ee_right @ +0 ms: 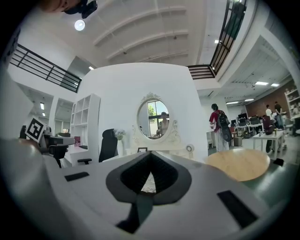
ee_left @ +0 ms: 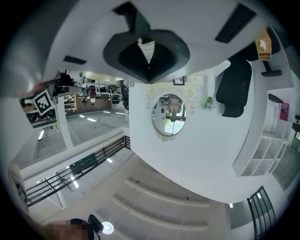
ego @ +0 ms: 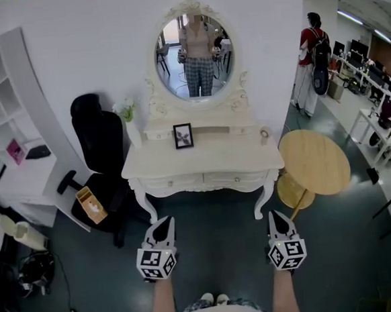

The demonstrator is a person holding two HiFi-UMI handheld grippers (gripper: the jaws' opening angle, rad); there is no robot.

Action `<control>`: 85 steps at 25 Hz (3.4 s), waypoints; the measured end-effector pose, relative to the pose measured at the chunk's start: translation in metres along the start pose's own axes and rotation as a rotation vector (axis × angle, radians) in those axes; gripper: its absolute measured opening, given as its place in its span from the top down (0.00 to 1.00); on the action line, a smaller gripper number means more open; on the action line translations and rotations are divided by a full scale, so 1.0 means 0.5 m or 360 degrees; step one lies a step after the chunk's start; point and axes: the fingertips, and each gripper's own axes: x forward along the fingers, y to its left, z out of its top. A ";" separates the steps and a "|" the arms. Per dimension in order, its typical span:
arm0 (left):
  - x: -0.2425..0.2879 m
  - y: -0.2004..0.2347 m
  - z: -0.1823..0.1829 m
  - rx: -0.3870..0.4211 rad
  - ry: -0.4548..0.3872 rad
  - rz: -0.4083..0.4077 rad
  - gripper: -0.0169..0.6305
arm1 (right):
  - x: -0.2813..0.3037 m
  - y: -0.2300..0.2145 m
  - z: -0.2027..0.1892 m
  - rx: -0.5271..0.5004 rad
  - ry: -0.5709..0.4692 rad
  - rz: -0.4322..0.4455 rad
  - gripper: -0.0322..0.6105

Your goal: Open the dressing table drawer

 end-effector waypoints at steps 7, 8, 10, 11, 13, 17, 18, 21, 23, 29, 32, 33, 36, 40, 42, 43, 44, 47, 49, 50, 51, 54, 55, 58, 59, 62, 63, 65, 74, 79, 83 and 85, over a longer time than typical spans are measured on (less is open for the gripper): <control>0.011 -0.010 -0.004 -0.0011 0.0014 -0.0019 0.93 | -0.004 -0.009 0.005 0.0013 -0.0005 -0.0012 0.93; 0.012 -0.011 -0.006 -0.0012 0.0016 -0.0023 0.93 | -0.004 -0.009 0.003 0.0012 0.0001 -0.0013 0.93; 0.013 -0.013 -0.008 -0.0015 0.0021 -0.0029 0.93 | -0.005 -0.005 -0.002 0.0024 0.0012 0.0003 0.93; 0.013 -0.013 -0.009 -0.0017 0.0024 -0.0031 0.93 | -0.005 -0.003 -0.005 0.0038 0.0013 0.0015 0.93; 0.014 -0.015 -0.014 -0.0021 0.0031 -0.0034 0.93 | -0.006 -0.002 -0.011 0.0055 0.0018 0.0027 0.93; 0.014 -0.016 -0.019 -0.0024 0.0041 -0.0040 0.93 | -0.007 0.003 -0.019 0.0033 0.0036 0.0036 0.93; 0.014 -0.016 -0.020 -0.0023 0.0043 -0.0041 0.93 | -0.007 0.005 -0.020 0.0029 0.0037 0.0042 0.93; 0.013 -0.013 -0.021 -0.0025 0.0044 -0.0032 0.93 | -0.006 0.011 -0.019 0.0023 0.0038 0.0054 0.93; 0.011 -0.011 -0.020 -0.0029 0.0039 -0.0029 0.93 | -0.006 0.015 -0.020 0.0020 0.0041 0.0058 0.93; 0.013 -0.016 -0.021 -0.0086 0.0018 -0.0116 0.92 | -0.005 0.020 -0.021 0.0015 0.0045 0.0060 0.93; 0.014 -0.011 -0.021 -0.0095 0.0010 -0.0136 0.71 | -0.003 0.022 -0.022 0.0014 0.0047 0.0056 0.93; 0.014 -0.007 -0.021 -0.0102 0.0002 -0.0133 0.62 | -0.002 0.023 -0.023 0.0016 0.0047 0.0054 0.93; 0.013 0.011 -0.021 -0.0142 -0.0033 -0.0087 0.45 | 0.001 0.026 -0.021 0.0028 0.0036 0.0045 0.93; 0.011 0.032 -0.025 -0.0155 -0.0047 -0.0036 0.40 | 0.006 0.030 -0.020 0.0042 0.0035 0.0030 0.93; 0.013 0.041 -0.026 -0.0150 -0.0038 -0.0037 0.39 | 0.012 0.035 -0.023 0.0047 0.0040 0.0023 0.93; 0.014 0.045 -0.027 -0.0149 -0.0033 -0.0038 0.39 | 0.016 0.037 -0.024 0.0050 0.0041 0.0020 0.93; 0.015 0.050 -0.028 -0.0149 -0.0028 -0.0039 0.38 | 0.018 0.039 -0.025 0.0051 0.0042 0.0017 0.93; 0.020 0.064 -0.033 -0.0149 -0.0013 -0.0045 0.38 | 0.027 0.046 -0.026 0.0052 0.0043 0.0005 0.93; 0.026 0.076 -0.036 -0.0150 -0.0004 -0.0051 0.38 | 0.036 0.050 -0.028 0.0055 0.0044 -0.0004 0.93; 0.029 0.082 -0.037 -0.0150 -0.0001 -0.0054 0.38 | 0.041 0.053 -0.029 0.0058 0.0043 -0.0009 0.93; 0.033 0.088 -0.037 -0.0149 0.0000 -0.0058 0.38 | 0.045 0.055 -0.030 0.0062 0.0042 -0.0015 0.93; 0.049 0.105 -0.041 -0.0154 -0.0001 -0.0063 0.38 | 0.061 0.060 -0.038 0.0068 0.0040 -0.0022 0.93; 0.055 0.111 -0.043 -0.0162 -0.0003 -0.0063 0.38 | 0.067 0.062 -0.042 0.0068 0.0043 -0.0020 0.93; 0.081 0.122 -0.049 -0.0175 0.0005 -0.0066 0.38 | 0.086 0.061 -0.046 0.0065 0.0050 -0.0010 0.93; 0.090 0.124 -0.050 -0.0174 0.0008 -0.0069 0.38 | 0.092 0.057 -0.046 0.0067 0.0050 -0.0011 0.93; 0.126 0.125 -0.052 -0.0171 0.0010 -0.0083 0.38 | 0.119 0.037 -0.043 0.0079 0.0044 -0.0024 0.93; 0.141 0.127 -0.053 -0.0169 0.0013 -0.0088 0.38 | 0.131 0.030 -0.043 0.0083 0.0044 -0.0026 0.93; 0.174 0.132 -0.057 -0.0166 0.0021 -0.0089 0.38 | 0.159 0.017 -0.049 0.0081 0.0052 -0.0026 0.93; 0.387 0.217 -0.090 -0.0147 0.0043 -0.0021 0.39 | 0.411 -0.060 -0.063 0.0066 0.0036 0.0069 0.93; 0.549 0.286 -0.076 -0.0111 0.0065 0.0061 0.38 | 0.615 -0.100 -0.032 0.0047 0.0048 0.0180 0.93; 0.689 0.343 -0.065 0.0036 0.0061 0.0127 0.39 | 0.787 -0.130 -0.015 0.0026 0.0033 0.0258 0.93; 0.756 0.371 -0.051 0.0028 0.0035 0.0158 0.39 | 0.872 -0.140 0.000 0.0025 0.0035 0.0305 0.93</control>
